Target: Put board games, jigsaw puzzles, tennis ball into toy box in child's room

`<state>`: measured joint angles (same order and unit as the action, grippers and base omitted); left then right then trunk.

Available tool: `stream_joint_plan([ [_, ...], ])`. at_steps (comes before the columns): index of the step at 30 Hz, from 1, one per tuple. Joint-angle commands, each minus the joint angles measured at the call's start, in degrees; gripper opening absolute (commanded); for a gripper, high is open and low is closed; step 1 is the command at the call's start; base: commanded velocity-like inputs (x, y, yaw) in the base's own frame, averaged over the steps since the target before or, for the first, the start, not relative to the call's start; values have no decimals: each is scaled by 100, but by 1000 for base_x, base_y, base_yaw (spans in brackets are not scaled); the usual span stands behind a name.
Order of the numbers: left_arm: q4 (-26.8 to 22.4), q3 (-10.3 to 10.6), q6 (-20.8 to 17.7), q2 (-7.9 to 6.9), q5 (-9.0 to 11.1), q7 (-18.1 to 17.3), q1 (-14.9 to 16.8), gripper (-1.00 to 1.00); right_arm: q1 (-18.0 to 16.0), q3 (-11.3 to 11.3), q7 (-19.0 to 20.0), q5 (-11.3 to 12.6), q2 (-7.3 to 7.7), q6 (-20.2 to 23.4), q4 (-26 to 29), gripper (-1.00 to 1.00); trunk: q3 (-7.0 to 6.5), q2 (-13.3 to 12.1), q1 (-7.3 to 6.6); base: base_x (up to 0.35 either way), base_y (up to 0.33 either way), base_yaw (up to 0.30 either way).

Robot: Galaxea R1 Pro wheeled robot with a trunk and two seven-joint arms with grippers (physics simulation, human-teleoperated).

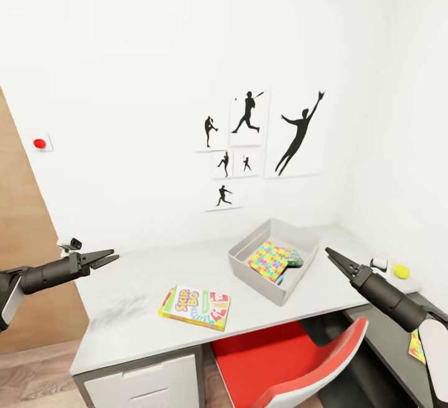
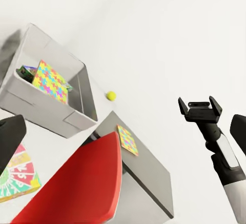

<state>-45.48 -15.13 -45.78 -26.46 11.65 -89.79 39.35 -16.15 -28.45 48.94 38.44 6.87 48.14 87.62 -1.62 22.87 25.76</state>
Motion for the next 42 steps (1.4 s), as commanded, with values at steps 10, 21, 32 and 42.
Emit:
stream_joint_plan([
  [10,9,1,-55,0,-4,-21,2,100,-2,1,5,1,-17,22,1,100,-9,4,2,0,118,81],
  [21,9,1,-54,0,-2,-21,2,100,-2,-2,8,-2,-18,20,1,100,-10,4,2,0,5,3],
  [32,13,1,-54,-4,-5,-21,2,100,-2,-9,10,6,-8,20,9,100,-10,4,2,0,0,0],
  [42,13,1,-54,-7,-5,-21,2,100,-2,-5,2,-2,-43,12,17,100,-10,4,2,0,133,135],
])
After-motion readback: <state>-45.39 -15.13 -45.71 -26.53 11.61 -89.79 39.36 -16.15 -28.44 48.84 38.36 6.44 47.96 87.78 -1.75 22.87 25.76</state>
